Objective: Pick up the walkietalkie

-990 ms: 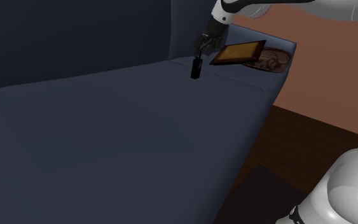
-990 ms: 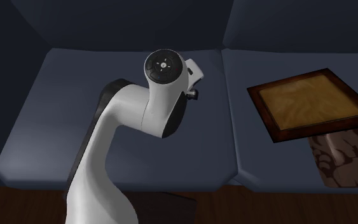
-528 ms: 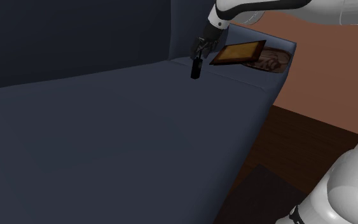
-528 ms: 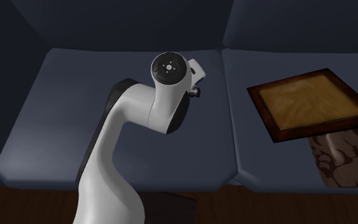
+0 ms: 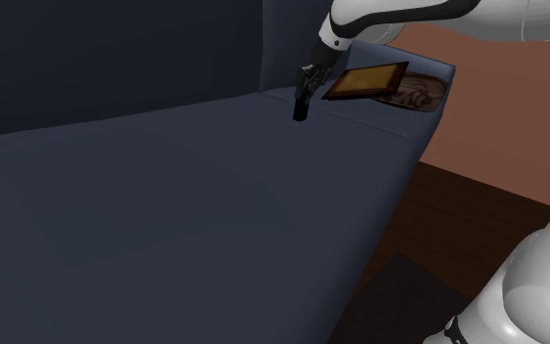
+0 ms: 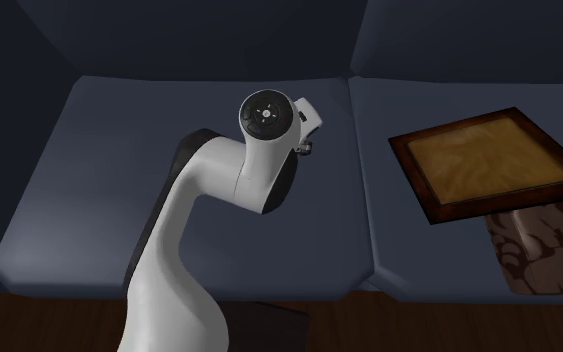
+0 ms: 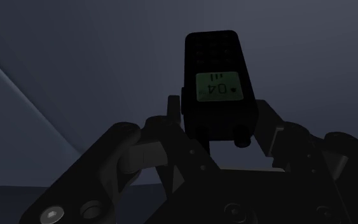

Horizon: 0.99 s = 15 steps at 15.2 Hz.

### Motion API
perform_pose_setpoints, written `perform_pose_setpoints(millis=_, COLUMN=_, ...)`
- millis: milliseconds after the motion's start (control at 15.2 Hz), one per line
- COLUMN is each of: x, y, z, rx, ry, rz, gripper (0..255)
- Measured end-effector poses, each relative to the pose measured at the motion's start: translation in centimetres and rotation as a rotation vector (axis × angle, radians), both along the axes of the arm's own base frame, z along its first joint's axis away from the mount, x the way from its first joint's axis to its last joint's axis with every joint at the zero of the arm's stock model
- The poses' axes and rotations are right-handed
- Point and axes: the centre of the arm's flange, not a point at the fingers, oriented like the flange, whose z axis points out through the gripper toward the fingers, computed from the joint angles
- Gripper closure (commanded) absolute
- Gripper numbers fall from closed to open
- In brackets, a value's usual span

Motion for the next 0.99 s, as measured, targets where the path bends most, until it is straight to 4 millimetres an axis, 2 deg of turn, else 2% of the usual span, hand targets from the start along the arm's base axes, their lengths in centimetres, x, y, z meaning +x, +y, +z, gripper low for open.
perform_pose_setpoints(millis=396, x=0.0, y=0.0, z=0.2, rx=0.000, ry=0.000, rz=0.000, gripper=255)
perform_pose_setpoints(millis=990, x=0.1, y=0.0, z=4.5, rx=0.000, ry=0.001, rz=0.000, gripper=255)
